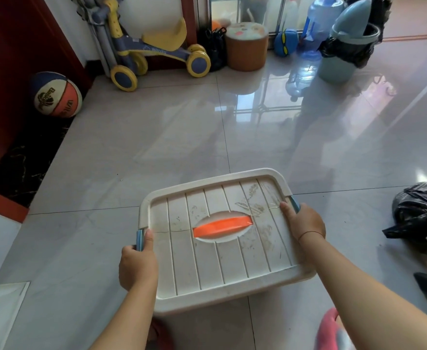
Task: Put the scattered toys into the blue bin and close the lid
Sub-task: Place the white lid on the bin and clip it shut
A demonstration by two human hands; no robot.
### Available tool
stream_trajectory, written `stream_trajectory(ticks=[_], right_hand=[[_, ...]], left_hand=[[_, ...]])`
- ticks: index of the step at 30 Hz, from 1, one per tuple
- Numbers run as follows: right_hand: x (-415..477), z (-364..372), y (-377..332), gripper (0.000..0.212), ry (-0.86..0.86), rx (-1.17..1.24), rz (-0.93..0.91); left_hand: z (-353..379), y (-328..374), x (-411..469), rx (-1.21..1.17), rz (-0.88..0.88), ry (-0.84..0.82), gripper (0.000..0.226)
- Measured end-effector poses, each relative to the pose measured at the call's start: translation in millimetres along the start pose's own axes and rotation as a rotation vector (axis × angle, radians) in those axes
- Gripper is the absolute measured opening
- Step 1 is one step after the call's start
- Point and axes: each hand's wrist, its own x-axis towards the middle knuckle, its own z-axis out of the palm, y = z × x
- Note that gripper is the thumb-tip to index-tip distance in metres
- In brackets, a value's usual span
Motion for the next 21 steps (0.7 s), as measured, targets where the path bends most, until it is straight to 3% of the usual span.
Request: stream_trajectory(ticks=[8, 12, 17, 21], right_hand=[[-0.7, -2.6, -7.4, 0.057, -0.027, -0.069, -0.006], [-11.9, -2.1, 0.8, 0.049, -0.077, 0.035, 0.0], [-75.3, 15.5, 27.6, 0.058, 0.055, 0.129, 0.164], [-106.5, 28.4, 33.6, 0.052, 0.088, 0.15, 0.179]], left_hand=[[-6.1, 13.9, -1.9, 0.154, 0.082, -0.096, 0.057], [-12.1, 21.8, 13.7, 0.266, 0.129, -0.263, 0.056], [-20.0, 45.3, 38.1, 0.346, 0.114, -0.482, 0.06], [-36.2, 60.6, 63.8, 0.487, 0.171, -0.709, 0.058]])
